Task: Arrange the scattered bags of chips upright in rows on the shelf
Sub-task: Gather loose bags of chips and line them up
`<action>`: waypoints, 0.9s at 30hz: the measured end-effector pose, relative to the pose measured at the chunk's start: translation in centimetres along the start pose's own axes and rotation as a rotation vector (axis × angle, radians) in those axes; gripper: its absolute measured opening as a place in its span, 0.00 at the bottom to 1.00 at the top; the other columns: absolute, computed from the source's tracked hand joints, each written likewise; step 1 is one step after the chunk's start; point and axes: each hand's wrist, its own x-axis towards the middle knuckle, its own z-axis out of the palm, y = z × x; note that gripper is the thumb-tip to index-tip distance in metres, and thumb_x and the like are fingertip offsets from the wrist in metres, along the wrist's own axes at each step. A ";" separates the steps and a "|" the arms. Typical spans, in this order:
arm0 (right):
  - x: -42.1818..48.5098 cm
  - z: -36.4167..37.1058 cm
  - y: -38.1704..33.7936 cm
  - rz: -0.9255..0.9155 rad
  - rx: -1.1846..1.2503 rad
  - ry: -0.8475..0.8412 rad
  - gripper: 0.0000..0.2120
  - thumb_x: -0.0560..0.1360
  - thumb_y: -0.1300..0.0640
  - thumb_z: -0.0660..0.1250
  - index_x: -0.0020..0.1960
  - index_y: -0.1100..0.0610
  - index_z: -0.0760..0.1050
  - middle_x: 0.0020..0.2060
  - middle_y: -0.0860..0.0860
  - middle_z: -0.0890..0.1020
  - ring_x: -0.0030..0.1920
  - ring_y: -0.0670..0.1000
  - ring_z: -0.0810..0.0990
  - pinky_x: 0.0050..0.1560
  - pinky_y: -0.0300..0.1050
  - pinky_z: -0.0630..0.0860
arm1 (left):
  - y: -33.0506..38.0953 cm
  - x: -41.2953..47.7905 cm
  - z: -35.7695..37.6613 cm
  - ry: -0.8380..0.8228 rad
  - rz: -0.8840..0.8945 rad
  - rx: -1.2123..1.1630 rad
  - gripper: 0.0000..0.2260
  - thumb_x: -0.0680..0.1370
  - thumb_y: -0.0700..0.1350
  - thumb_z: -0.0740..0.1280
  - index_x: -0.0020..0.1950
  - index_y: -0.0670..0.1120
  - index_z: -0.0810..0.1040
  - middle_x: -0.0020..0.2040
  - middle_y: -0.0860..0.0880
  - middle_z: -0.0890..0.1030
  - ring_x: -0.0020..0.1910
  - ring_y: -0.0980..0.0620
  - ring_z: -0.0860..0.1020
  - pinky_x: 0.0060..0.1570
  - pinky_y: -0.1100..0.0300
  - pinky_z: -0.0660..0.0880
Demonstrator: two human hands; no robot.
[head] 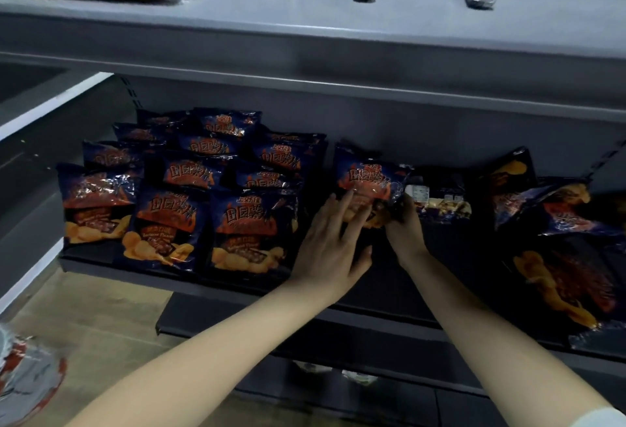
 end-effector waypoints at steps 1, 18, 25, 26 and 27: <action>0.1 -0.5 0.1 0.017 -0.005 0.016 0.18 0.76 0.65 0.62 0.65 0.57 0.68 0.57 0.54 0.79 0.57 0.52 0.78 0.60 0.56 0.75 | 0.4 0.3 0.6 -0.033 -0.010 -0.007 0.27 0.78 0.54 0.57 0.76 0.47 0.58 0.77 0.42 0.52 0.75 0.40 0.52 0.71 0.49 0.52; 1.4 -2.7 -0.3 0.033 -0.162 0.140 0.14 0.75 0.57 0.66 0.60 0.53 0.68 0.49 0.49 0.79 0.51 0.52 0.78 0.47 0.46 0.73 | 1.1 2.0 7.2 -0.199 -0.108 -0.115 0.26 0.78 0.54 0.57 0.75 0.47 0.60 0.76 0.41 0.56 0.74 0.42 0.55 0.72 0.49 0.52; 4.5 0.5 -1.8 0.020 -0.256 0.152 0.15 0.76 0.57 0.64 0.63 0.56 0.70 0.55 0.54 0.79 0.52 0.53 0.76 0.48 0.47 0.73 | 1.1 2.1 7.6 -0.166 -0.102 -0.144 0.21 0.78 0.53 0.57 0.68 0.44 0.70 0.68 0.42 0.68 0.68 0.41 0.65 0.69 0.49 0.60; 5.0 1.0 -2.0 0.032 -0.266 0.162 0.15 0.77 0.57 0.63 0.63 0.57 0.70 0.55 0.55 0.79 0.53 0.54 0.76 0.47 0.45 0.71 | 1.1 2.2 7.7 -0.180 -0.104 -0.145 0.22 0.78 0.53 0.57 0.69 0.45 0.70 0.69 0.42 0.67 0.69 0.41 0.63 0.70 0.49 0.58; 5.5 1.5 -2.1 0.039 -0.275 0.173 0.15 0.77 0.57 0.63 0.62 0.57 0.70 0.56 0.56 0.79 0.54 0.56 0.77 0.47 0.45 0.71 | 1.1 2.3 7.7 -0.194 -0.105 -0.145 0.22 0.79 0.54 0.57 0.69 0.45 0.69 0.71 0.42 0.66 0.70 0.42 0.61 0.70 0.48 0.57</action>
